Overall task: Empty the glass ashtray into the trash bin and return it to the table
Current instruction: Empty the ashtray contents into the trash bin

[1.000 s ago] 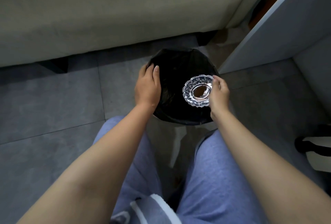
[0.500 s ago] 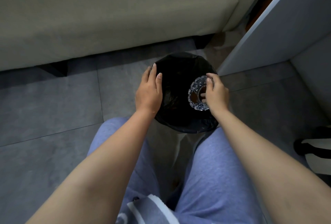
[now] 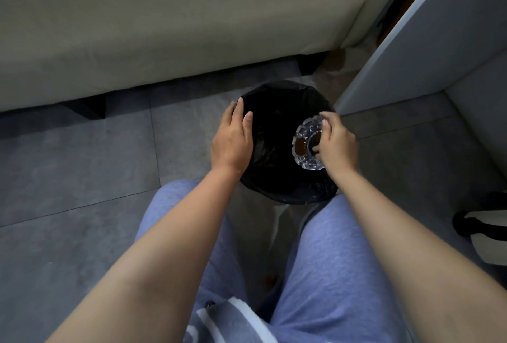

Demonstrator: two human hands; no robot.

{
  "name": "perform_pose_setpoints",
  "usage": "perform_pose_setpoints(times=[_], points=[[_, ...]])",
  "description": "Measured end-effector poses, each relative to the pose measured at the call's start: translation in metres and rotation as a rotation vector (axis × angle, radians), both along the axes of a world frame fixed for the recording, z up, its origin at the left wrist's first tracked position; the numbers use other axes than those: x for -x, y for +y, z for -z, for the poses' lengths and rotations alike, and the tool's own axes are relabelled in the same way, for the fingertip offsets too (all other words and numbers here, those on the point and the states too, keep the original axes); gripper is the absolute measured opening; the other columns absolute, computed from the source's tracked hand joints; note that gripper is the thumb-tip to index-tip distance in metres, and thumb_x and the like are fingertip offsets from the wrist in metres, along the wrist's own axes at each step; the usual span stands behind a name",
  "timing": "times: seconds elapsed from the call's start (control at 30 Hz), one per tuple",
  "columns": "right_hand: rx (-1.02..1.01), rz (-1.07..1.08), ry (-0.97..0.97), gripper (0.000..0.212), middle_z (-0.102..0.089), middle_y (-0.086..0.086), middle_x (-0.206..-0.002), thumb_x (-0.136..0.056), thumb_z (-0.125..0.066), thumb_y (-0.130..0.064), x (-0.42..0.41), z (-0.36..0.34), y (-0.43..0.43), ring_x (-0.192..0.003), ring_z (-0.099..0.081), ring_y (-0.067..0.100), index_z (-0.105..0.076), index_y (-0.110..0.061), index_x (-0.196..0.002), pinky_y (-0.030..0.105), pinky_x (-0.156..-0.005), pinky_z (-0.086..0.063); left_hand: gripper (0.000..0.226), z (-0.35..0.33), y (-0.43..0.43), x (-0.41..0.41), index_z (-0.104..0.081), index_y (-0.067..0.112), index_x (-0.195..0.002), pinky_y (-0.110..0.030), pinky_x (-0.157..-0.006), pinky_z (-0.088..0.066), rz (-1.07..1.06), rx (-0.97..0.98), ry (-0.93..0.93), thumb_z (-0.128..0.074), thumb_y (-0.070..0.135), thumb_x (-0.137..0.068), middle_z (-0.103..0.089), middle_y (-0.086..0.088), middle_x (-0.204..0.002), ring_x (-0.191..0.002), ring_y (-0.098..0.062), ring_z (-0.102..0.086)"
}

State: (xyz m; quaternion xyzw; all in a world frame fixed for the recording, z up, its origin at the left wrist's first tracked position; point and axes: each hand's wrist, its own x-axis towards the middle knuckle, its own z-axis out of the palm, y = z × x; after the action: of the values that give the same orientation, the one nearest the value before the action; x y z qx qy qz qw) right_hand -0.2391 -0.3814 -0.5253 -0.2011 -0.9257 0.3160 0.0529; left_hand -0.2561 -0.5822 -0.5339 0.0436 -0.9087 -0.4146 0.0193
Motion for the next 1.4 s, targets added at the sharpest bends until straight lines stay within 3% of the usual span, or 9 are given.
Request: perform_pose_setpoints(times=[0.17, 0.3, 0.43, 0.57, 0.67, 0.8, 0.93, 1.13, 1.4], points=[[-0.051, 0.016, -0.011, 0.037, -0.075, 0.016, -0.1, -0.1, -0.028, -0.038, -0.002, 0.003, 0.004, -0.09, -0.071, 0.04, -0.054, -0.029, -0.123, 0.042, -0.08, -0.055, 0.052, 0.0, -0.002, -0.002, -0.034, 0.022, -0.154, -0.036, -0.109, -0.039, -0.002, 0.006, -0.013, -0.028, 0.04, -0.106, -0.031, 0.001, -0.162, -0.144, -0.02, -0.039], [-0.078, 0.027, -0.045, 0.034, -0.07, 0.022, -0.113, -0.106, -0.033, -0.025, -0.003, 0.002, 0.009, -0.102, -0.064, 0.043, -0.055, -0.018, -0.131, 0.041, -0.078, -0.047, 0.052, -0.001, -0.003, -0.003, -0.034, 0.021, -0.154, -0.038, -0.11, -0.039, 0.009, 0.009, -0.002, -0.028, 0.039, -0.106, -0.031, 0.0, -0.162, -0.145, -0.019, -0.037], [-0.058, 0.053, -0.075, 0.034, -0.072, 0.023, -0.108, -0.106, -0.034, -0.023, -0.008, -0.004, 0.009, -0.1, -0.065, 0.043, -0.056, -0.017, -0.131, 0.041, -0.077, -0.046, 0.051, -0.001, -0.003, -0.004, -0.035, 0.02, -0.154, -0.037, -0.109, -0.039, 0.009, 0.001, -0.005, -0.029, 0.038, -0.106, -0.031, -0.001, -0.162, -0.144, -0.02, -0.038], [-0.204, -0.057, -0.163, 0.034, -0.071, 0.025, -0.106, -0.106, -0.031, -0.024, -0.009, 0.002, 0.011, -0.1, -0.064, 0.044, -0.052, -0.017, -0.132, 0.043, -0.076, -0.045, 0.051, -0.001, -0.003, -0.002, -0.035, 0.019, -0.154, -0.036, -0.111, -0.038, -0.004, 0.0, -0.011, -0.029, 0.037, -0.106, -0.031, -0.001, -0.162, -0.145, -0.02, -0.037], [-0.23, -0.076, -0.084, 0.034, -0.071, 0.025, -0.101, -0.106, -0.032, -0.025, -0.009, 0.003, 0.01, -0.096, -0.066, 0.044, -0.053, -0.018, -0.132, 0.043, -0.074, -0.047, 0.051, 0.0, -0.003, -0.003, -0.035, 0.018, -0.154, -0.033, -0.111, -0.036, -0.001, -0.005, -0.004, -0.03, 0.037, -0.106, -0.031, 0.0, -0.162, -0.145, -0.019, -0.037], [-0.327, -0.137, -0.172, 0.036, -0.07, 0.024, -0.105, -0.106, -0.03, -0.025, -0.01, 0.002, 0.01, -0.095, -0.065, 0.044, -0.051, -0.018, -0.134, 0.039, -0.068, -0.036, 0.051, 0.002, -0.004, -0.001, -0.034, 0.018, -0.154, -0.034, -0.111, -0.036, -0.01, -0.001, -0.019, -0.029, 0.036, -0.107, -0.031, -0.001, -0.162, -0.145, -0.02, -0.037], [-0.183, -0.042, -0.099, 0.034, -0.072, 0.022, -0.107, -0.105, -0.034, -0.026, -0.012, 0.0, 0.01, -0.101, -0.065, 0.044, -0.054, -0.021, -0.132, 0.042, -0.076, -0.047, 0.052, 0.005, -0.008, 0.001, -0.034, 0.017, -0.154, -0.034, -0.111, -0.036, -0.015, 0.002, -0.009, -0.029, 0.037, -0.107, -0.03, -0.001, -0.162, -0.146, -0.019, -0.036], [0.214, 0.135, -0.001, 0.032, -0.071, 0.008, -0.12, -0.103, -0.039, -0.028, -0.016, 0.001, 0.006, -0.108, -0.065, 0.032, -0.061, -0.024, -0.126, 0.035, -0.087, -0.047, 0.055, 0.012, -0.016, 0.005, -0.029, 0.019, -0.156, -0.037, -0.112, -0.035, -0.023, 0.022, -0.077, -0.028, 0.042, -0.106, -0.025, -0.001, -0.164, -0.146, -0.022, -0.035], [0.449, 0.242, 0.111, 0.031, -0.073, -0.002, -0.113, -0.096, -0.04, -0.036, -0.012, 0.003, 0.002, -0.102, -0.07, 0.024, -0.064, -0.032, -0.116, 0.05, -0.094, -0.054, 0.061, 0.033, -0.029, -0.001, -0.019, 0.019, -0.158, -0.042, -0.112, -0.035, 0.0, 0.116, -0.168, -0.027, 0.045, -0.104, -0.013, -0.001, -0.168, -0.15, -0.024, -0.027]])
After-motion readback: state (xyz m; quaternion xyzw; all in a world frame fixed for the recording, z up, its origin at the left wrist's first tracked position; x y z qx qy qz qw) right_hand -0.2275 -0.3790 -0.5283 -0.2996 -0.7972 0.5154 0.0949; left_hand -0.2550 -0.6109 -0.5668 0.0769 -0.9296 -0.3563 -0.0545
